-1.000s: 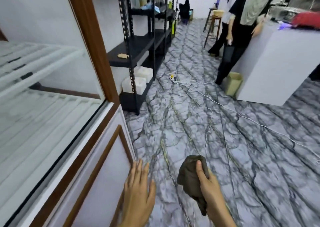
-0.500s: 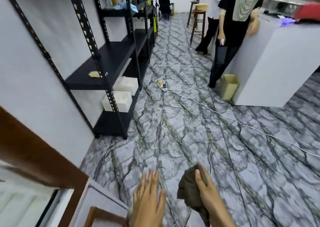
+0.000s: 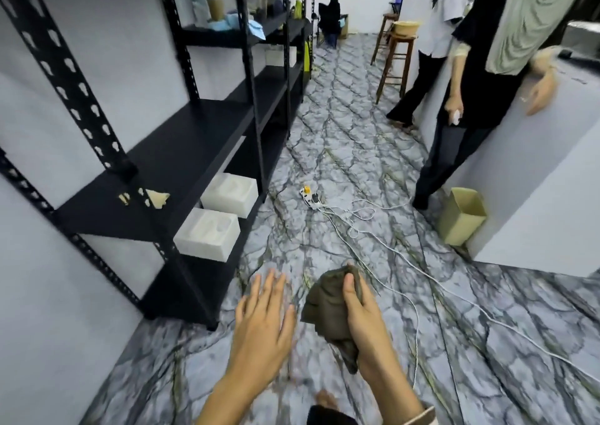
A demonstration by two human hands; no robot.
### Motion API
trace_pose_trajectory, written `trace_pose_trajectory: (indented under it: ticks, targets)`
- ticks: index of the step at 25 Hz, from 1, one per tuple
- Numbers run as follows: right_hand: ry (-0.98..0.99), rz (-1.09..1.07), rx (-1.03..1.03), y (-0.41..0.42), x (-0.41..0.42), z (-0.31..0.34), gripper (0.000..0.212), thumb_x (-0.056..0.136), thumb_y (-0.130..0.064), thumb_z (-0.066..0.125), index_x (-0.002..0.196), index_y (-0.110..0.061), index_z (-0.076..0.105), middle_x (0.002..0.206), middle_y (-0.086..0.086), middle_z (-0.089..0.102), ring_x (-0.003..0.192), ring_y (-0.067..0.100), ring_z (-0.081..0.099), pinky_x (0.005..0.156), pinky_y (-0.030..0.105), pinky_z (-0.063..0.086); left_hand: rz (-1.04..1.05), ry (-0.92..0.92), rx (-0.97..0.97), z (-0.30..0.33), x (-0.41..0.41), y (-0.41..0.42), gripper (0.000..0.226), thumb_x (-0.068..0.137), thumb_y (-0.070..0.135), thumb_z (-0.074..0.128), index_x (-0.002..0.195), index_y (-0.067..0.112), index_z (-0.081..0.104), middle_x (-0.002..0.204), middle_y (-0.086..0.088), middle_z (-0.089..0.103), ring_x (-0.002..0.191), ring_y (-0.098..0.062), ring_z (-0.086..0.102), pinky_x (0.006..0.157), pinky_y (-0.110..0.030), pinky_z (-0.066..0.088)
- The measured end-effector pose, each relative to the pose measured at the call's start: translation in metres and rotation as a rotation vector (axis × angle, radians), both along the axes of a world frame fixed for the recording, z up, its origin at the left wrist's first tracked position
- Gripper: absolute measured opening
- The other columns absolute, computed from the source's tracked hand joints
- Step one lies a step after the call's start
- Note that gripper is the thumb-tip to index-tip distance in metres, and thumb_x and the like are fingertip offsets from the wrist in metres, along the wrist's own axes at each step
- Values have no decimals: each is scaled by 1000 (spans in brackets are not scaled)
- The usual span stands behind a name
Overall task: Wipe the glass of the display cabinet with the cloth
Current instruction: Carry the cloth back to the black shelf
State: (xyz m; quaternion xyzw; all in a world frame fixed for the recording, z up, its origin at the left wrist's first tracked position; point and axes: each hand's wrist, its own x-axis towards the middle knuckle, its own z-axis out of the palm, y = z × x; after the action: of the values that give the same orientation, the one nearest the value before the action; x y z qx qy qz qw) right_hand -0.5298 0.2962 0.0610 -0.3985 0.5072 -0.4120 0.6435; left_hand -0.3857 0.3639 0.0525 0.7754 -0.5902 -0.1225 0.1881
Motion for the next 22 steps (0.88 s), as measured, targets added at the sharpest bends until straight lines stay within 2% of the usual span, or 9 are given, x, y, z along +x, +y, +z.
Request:
trace_pose_trajectory:
  ticks: [2, 4, 7, 9, 12, 14, 18, 20, 22]
  targets:
    - [7, 37, 30, -68, 20, 8, 56, 83, -55, 51, 136, -37, 50, 140, -4, 53, 127, 23, 53, 103, 53, 46, 61, -4, 12, 6, 16, -61, 79, 77, 62, -14, 150, 34, -4, 152, 21, -21, 135, 5, -32, 116, -26, -8]
    - [4, 109, 10, -137, 45, 16, 47, 91, -49, 50, 136, -37, 49, 139, -5, 53, 126, 22, 54, 102, 51, 47, 140, 2, -6, 15, 36, -121, 76, 78, 61, -13, 150, 35, -6, 152, 21, -21, 138, 2, -29, 117, -27, -6]
    - [-15, 222, 11, -221, 97, 27, 55, 84, -55, 53, 135, -35, 52, 137, -3, 55, 123, 26, 57, 97, 55, 50, 229, -8, -35, 27, 72, -184, 66, 80, 60, -12, 143, 39, -15, 148, 24, -26, 135, 6, -33, 112, -20, -14]
    - [-17, 314, 9, -254, 137, 28, 65, 74, -67, 59, 132, -38, 54, 136, -2, 57, 125, 26, 56, 98, 58, 48, 304, -12, -34, 30, 102, -206, 61, 81, 60, -12, 138, 40, -17, 147, 24, -26, 134, 6, -34, 113, -22, -12]
    - [-41, 470, 30, -291, 200, 21, 46, 85, -53, 56, 129, -38, 55, 129, -1, 62, 118, 24, 61, 94, 55, 52, 454, -3, -33, 25, 154, -232, 62, 79, 60, -13, 138, 41, -16, 148, 22, -22, 137, 3, -29, 114, -25, -8]
    - [0, 566, 2, -313, 242, 16, 41, 86, -54, 53, 126, -44, 55, 136, -3, 56, 124, 23, 56, 100, 54, 49, 539, -2, -37, 20, 192, -247, 68, 81, 60, -10, 145, 38, -9, 151, 21, -18, 140, -1, -24, 115, -27, -4]
    - [80, 714, -110, -358, 321, 21, 35, 96, -44, 46, 131, -43, 49, 132, -16, 50, 130, 11, 47, 110, 40, 42, 690, 47, 25, 16, 265, -281, 55, 100, 46, 10, 151, 28, 2, 159, 11, -10, 145, -7, -15, 118, -32, 2]
    - [105, 815, -195, -386, 363, 21, 28, 96, -46, 43, 124, -50, 46, 137, -17, 50, 129, 8, 47, 109, 37, 42, 743, 62, 64, 13, 301, -298, 54, 102, 41, 17, 152, 26, 2, 160, 7, -8, 146, -12, -13, 118, -34, 2]
    - [156, 857, -250, -412, 404, 19, 32, 93, -53, 42, 125, -55, 43, 144, -13, 47, 125, 9, 48, 103, 36, 45, 788, 85, 95, 10, 335, -314, 55, 102, 41, 19, 152, 25, 3, 160, 6, -7, 147, -14, -12, 118, -35, 3]
